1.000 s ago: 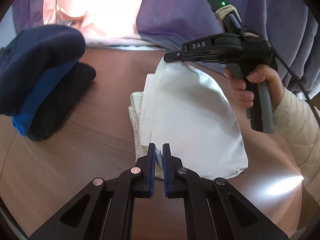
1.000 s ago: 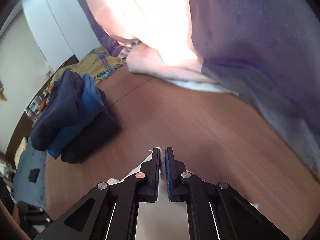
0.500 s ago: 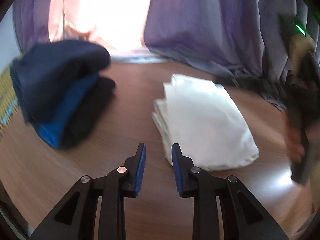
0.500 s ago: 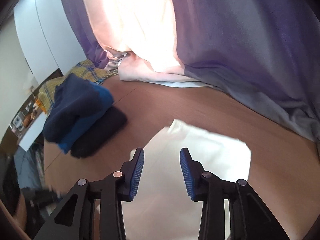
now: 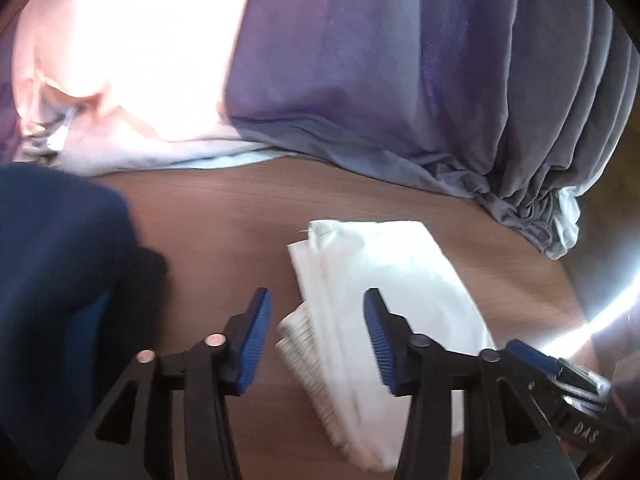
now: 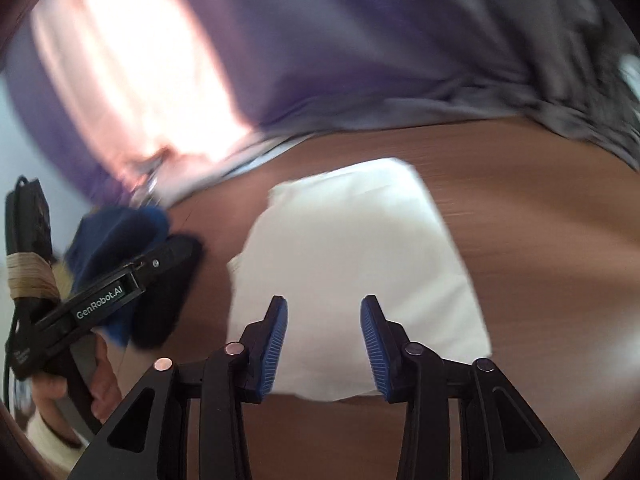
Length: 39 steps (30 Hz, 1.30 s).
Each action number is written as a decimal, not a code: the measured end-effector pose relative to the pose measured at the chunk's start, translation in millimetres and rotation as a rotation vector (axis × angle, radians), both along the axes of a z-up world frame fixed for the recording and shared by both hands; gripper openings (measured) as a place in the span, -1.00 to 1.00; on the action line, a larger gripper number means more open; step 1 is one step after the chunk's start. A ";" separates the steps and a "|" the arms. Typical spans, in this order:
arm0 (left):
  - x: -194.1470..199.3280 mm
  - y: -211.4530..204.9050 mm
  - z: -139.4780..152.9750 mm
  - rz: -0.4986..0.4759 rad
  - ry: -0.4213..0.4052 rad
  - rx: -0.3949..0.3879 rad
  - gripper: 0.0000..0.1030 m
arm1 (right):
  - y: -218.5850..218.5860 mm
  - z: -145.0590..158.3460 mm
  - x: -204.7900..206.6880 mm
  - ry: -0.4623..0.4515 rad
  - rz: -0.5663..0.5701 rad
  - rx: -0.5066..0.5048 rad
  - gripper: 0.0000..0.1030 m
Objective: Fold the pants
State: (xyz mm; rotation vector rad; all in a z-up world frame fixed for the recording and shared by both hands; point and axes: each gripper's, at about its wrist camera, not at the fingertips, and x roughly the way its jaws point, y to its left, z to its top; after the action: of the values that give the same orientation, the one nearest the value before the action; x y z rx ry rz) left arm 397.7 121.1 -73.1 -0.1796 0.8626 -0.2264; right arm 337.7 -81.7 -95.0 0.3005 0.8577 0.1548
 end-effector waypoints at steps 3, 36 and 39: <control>26.2 -9.3 -12.3 0.005 0.035 -0.017 0.08 | -10.3 -1.5 4.5 -0.009 -0.100 -0.025 0.00; 22.7 -25.3 0.9 0.014 0.065 -0.095 -0.91 | -52.8 -12.7 47.8 0.036 -0.220 -0.133 0.00; 16.2 -19.7 -14.1 0.049 0.114 -0.059 -0.91 | -52.6 -14.6 37.7 0.047 -0.212 -0.146 0.00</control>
State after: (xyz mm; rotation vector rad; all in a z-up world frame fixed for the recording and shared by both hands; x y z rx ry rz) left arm 413.9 101.5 -87.3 -0.2701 0.9641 -0.1975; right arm 375.4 -134.3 -109.6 0.2568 0.8726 -0.1120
